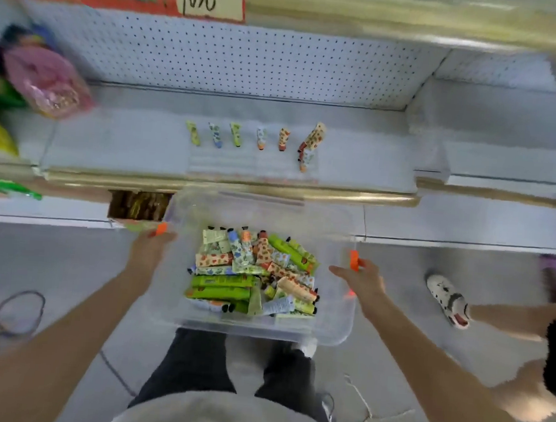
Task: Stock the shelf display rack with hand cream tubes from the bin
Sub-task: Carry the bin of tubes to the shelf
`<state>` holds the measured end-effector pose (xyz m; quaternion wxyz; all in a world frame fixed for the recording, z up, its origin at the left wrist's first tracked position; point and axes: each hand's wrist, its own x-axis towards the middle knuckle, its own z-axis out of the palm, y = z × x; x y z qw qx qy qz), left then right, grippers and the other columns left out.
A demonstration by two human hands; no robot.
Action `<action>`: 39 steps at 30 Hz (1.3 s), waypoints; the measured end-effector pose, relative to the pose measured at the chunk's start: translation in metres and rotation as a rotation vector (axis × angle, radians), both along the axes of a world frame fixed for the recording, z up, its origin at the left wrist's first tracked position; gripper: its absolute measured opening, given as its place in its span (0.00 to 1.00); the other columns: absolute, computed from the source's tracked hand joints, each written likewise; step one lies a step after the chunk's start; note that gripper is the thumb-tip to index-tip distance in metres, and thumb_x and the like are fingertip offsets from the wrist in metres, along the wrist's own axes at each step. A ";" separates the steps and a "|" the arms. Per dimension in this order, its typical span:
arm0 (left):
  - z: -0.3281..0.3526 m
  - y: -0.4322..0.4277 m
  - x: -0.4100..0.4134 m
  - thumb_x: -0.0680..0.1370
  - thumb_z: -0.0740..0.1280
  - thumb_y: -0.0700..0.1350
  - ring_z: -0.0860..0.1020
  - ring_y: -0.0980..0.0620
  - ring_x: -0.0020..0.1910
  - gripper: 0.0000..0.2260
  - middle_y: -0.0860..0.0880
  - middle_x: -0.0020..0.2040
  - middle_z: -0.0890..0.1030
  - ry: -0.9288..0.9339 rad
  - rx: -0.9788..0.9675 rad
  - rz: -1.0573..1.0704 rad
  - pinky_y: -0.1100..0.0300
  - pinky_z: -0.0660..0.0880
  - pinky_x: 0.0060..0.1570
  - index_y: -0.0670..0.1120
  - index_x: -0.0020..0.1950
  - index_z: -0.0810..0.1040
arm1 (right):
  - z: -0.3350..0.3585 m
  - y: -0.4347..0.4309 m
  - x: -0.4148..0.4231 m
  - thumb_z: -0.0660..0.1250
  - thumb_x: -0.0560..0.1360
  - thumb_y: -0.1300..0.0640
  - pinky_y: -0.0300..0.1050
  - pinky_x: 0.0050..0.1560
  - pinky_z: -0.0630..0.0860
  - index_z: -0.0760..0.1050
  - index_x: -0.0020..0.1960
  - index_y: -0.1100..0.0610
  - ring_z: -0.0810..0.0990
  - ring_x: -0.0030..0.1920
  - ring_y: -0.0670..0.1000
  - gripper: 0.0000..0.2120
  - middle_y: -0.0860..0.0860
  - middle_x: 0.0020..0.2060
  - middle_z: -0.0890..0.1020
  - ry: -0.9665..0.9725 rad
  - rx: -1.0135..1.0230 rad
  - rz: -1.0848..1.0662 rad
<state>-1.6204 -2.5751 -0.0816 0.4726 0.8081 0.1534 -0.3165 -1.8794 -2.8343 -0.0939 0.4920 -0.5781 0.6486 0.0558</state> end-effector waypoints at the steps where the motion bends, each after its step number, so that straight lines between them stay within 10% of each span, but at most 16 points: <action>1: -0.002 0.002 -0.007 0.76 0.67 0.41 0.64 0.52 0.29 0.09 0.46 0.32 0.67 0.004 -0.004 0.054 0.61 0.61 0.29 0.47 0.37 0.72 | -0.004 -0.010 0.006 0.76 0.67 0.52 0.44 0.44 0.70 0.74 0.55 0.60 0.76 0.45 0.54 0.22 0.53 0.46 0.77 -0.012 0.012 0.021; 6: -0.024 0.002 -0.018 0.77 0.66 0.43 0.69 0.51 0.30 0.05 0.47 0.33 0.72 0.005 0.015 0.129 0.60 0.65 0.29 0.44 0.52 0.75 | -0.030 -0.034 0.023 0.77 0.65 0.51 0.42 0.35 0.68 0.75 0.52 0.59 0.76 0.41 0.53 0.21 0.53 0.41 0.77 0.024 0.016 0.042; 17: -0.082 -0.006 0.032 0.73 0.68 0.51 0.73 0.47 0.41 0.16 0.44 0.47 0.76 0.063 0.083 -0.085 0.53 0.72 0.39 0.47 0.59 0.76 | -0.104 -0.014 0.016 0.81 0.60 0.57 0.50 0.51 0.75 0.73 0.60 0.62 0.77 0.47 0.55 0.31 0.55 0.48 0.78 0.060 0.054 -0.128; 26: -0.166 -0.032 0.024 0.76 0.67 0.47 0.70 0.51 0.33 0.07 0.47 0.35 0.72 0.071 0.084 0.090 0.57 0.69 0.39 0.50 0.38 0.75 | -0.189 -0.048 0.037 0.79 0.63 0.56 0.49 0.55 0.75 0.72 0.64 0.61 0.78 0.55 0.56 0.33 0.57 0.56 0.79 0.009 0.096 -0.067; 39: -0.385 -0.075 0.032 0.74 0.69 0.47 0.72 0.50 0.34 0.09 0.46 0.39 0.76 0.130 0.011 0.133 0.58 0.71 0.36 0.45 0.52 0.77 | -0.410 -0.083 0.040 0.79 0.62 0.56 0.61 0.54 0.78 0.78 0.52 0.55 0.81 0.49 0.57 0.20 0.56 0.49 0.82 -0.054 0.102 -0.183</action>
